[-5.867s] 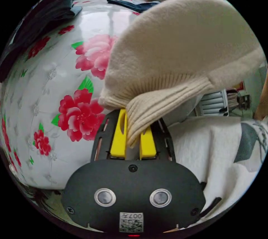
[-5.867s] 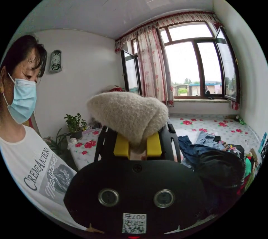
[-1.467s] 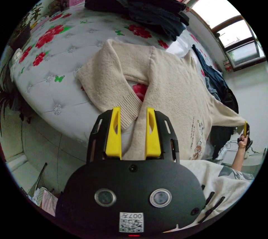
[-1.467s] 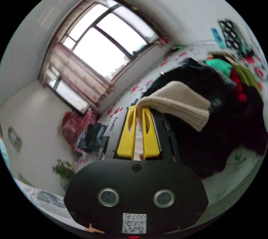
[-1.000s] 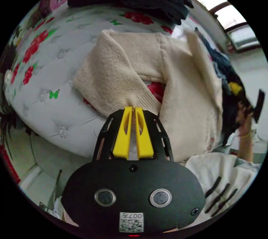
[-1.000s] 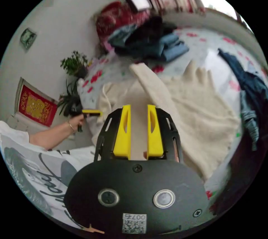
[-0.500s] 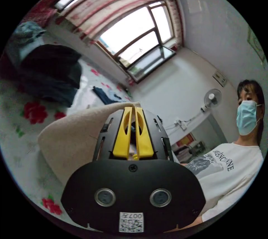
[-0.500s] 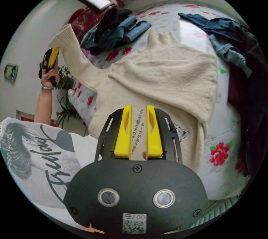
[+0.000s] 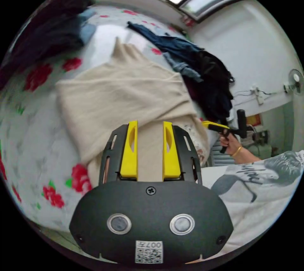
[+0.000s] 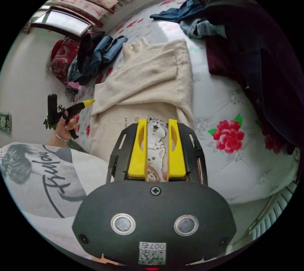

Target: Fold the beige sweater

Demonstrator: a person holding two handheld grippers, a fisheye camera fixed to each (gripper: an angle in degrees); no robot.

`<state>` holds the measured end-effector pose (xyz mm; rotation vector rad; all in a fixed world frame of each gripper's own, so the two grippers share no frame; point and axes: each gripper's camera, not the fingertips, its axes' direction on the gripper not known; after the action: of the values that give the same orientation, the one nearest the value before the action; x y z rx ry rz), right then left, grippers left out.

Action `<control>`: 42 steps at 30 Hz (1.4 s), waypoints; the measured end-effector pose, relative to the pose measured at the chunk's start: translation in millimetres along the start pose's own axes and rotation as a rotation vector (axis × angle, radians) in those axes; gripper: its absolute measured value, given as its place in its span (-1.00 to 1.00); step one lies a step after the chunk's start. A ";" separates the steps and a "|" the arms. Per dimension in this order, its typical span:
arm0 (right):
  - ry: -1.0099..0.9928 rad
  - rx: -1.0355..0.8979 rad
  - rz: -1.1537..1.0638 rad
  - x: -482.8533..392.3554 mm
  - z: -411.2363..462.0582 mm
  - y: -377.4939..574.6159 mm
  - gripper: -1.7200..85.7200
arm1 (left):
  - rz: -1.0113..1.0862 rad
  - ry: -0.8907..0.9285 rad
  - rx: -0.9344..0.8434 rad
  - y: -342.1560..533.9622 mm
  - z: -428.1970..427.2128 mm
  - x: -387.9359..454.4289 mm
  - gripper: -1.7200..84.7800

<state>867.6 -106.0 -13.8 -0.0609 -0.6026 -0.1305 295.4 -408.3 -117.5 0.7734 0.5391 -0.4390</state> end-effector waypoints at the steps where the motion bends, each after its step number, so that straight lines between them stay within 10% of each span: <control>1: 0.006 -0.021 0.001 5.2 1.2 3.0 -0.79 | -0.041 -0.022 -0.004 11.4 -3.2 -9.3 -0.70; 14: 0.114 -0.119 0.070 56.0 -17.3 108.2 -0.74 | -0.478 -0.101 -0.130 229.3 6.3 -35.1 -0.64; 22: 0.158 -0.238 -0.043 49.9 -0.2 127.0 -0.90 | -0.324 -0.075 -0.336 188.8 59.6 -20.5 -0.80; 32: -0.016 0.209 -0.109 26.2 -90.9 57.3 -0.93 | -0.219 0.053 0.150 82.5 -30.2 -23.2 -0.83; 42: 0.003 0.116 0.015 63.5 -82.0 80.2 -0.77 | -0.258 -0.032 -0.045 120.2 4.3 -31.7 -0.64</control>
<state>976.6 -41.1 -46.7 0.0470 -0.6060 -0.0804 338.6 -329.2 -31.8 0.6544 0.6193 -0.6748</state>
